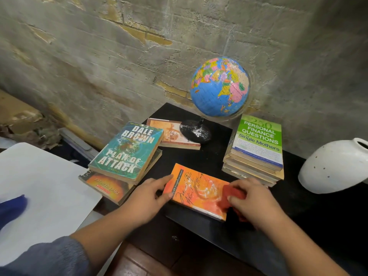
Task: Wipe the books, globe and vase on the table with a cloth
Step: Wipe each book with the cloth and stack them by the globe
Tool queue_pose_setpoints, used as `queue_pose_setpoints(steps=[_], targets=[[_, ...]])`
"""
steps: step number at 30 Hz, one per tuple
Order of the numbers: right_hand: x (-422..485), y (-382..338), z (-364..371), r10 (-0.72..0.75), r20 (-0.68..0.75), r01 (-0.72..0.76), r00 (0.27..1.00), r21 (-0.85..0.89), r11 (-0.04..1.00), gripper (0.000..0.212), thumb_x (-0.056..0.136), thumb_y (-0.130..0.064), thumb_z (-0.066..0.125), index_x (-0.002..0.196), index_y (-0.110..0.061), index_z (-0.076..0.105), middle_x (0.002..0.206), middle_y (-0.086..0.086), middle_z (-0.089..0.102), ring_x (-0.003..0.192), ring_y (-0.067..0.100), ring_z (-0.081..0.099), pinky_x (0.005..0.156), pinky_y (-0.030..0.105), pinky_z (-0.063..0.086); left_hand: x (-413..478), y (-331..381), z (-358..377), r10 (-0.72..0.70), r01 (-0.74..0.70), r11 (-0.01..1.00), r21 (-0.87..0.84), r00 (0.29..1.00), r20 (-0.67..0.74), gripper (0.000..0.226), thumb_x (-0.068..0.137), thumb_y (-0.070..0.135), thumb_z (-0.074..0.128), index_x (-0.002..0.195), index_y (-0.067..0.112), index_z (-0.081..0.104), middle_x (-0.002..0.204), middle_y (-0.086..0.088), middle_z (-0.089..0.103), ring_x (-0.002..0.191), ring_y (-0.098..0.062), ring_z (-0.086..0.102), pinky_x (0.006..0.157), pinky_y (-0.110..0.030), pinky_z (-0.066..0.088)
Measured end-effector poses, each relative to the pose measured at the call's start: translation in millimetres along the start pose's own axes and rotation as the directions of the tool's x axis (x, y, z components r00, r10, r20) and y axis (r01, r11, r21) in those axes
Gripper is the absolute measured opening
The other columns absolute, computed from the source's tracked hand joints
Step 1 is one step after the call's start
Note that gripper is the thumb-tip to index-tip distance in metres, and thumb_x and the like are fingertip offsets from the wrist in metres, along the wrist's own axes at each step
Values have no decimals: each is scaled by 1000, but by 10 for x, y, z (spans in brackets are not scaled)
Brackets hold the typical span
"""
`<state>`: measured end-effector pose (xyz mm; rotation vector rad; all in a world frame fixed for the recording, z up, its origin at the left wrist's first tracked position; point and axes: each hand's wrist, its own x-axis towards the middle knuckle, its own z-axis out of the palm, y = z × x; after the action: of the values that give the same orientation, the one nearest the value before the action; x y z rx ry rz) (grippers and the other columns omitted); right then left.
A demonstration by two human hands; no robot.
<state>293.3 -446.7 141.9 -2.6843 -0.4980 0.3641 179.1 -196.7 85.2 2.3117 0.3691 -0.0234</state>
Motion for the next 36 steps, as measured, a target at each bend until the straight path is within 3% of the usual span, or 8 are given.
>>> queue_pose_setpoints(steps=[3, 7, 13, 17, 21, 24, 32, 36], targets=[[-28, 30, 284, -66, -11, 64, 998, -138, 988, 33, 90, -41, 59, 122, -36, 62, 119, -19, 42, 107, 4, 46, 89, 24, 49, 49, -32, 92, -37, 38, 997, 66, 999, -8, 63, 88, 35, 63, 142, 46, 32, 114, 13, 44, 84, -5, 48, 85, -17, 41], [-57, 7, 353, -152, -47, 137, 987, -245, 960, 34, 93, -47, 51, 126, -39, 58, 125, -19, 42, 117, 7, 40, 96, 23, 43, 114, -58, 65, -51, 50, 999, 22, 998, 32, 59, 86, 54, 57, 140, 47, 34, 111, 13, 44, 95, -5, 49, 87, -21, 40], [13, 5, 283, -126, -53, 107, 991, -281, 954, 35, 94, -47, 50, 128, -42, 57, 126, -21, 42, 116, 9, 37, 99, 28, 42, 160, -39, 81, -45, 47, 999, 24, 997, -68, 53, 87, 42, 63, 136, 44, 45, 101, 13, 50, 94, -4, 51, 83, -20, 39], [-9, -2, 342, -242, 62, 249, 968, -297, 922, 35, 93, -46, 52, 128, -44, 57, 125, -25, 40, 106, 6, 36, 95, 24, 42, 170, -49, 63, -37, 38, 999, 7, 997, -67, 54, 85, 40, 65, 135, 43, 46, 100, 12, 51, 87, -4, 52, 79, -20, 41], [131, 7, 259, -150, -28, 132, 988, -343, 930, 34, 95, -45, 47, 128, -44, 57, 125, -22, 42, 115, 12, 36, 97, 28, 42, 175, -61, 68, -41, 39, 999, -30, 997, -62, 55, 84, 38, 68, 134, 43, 47, 97, 13, 50, 74, -4, 52, 76, -22, 47], [121, -3, 321, -230, 75, 242, 970, -338, 910, 34, 95, -46, 48, 129, -45, 55, 125, -23, 40, 111, 10, 36, 96, 27, 42, 166, -67, 69, -27, 26, 1000, -12, 997, -69, 55, 84, 39, 67, 135, 44, 46, 97, 13, 50, 78, -5, 53, 76, -22, 46], [225, 1, 308, -234, 98, 253, 967, -344, 904, 33, 95, -43, 49, 128, -45, 56, 125, -22, 41, 114, 12, 35, 97, 28, 42, 154, -72, 79, -12, 11, 1000, -19, 997, -81, 55, 85, 38, 67, 135, 43, 46, 98, 13, 50, 85, -4, 53, 76, -18, 41], [321, -13, 239, -151, 10, 145, 988, -352, 925, 33, 96, -40, 49, 127, -43, 57, 122, -20, 43, 112, 14, 36, 94, 30, 45, 150, -65, 73, -11, 10, 1000, -8, 997, -83, 54, 86, 38, 66, 136, 43, 45, 98, 13, 50, 87, -4, 52, 73, -16, 37]])
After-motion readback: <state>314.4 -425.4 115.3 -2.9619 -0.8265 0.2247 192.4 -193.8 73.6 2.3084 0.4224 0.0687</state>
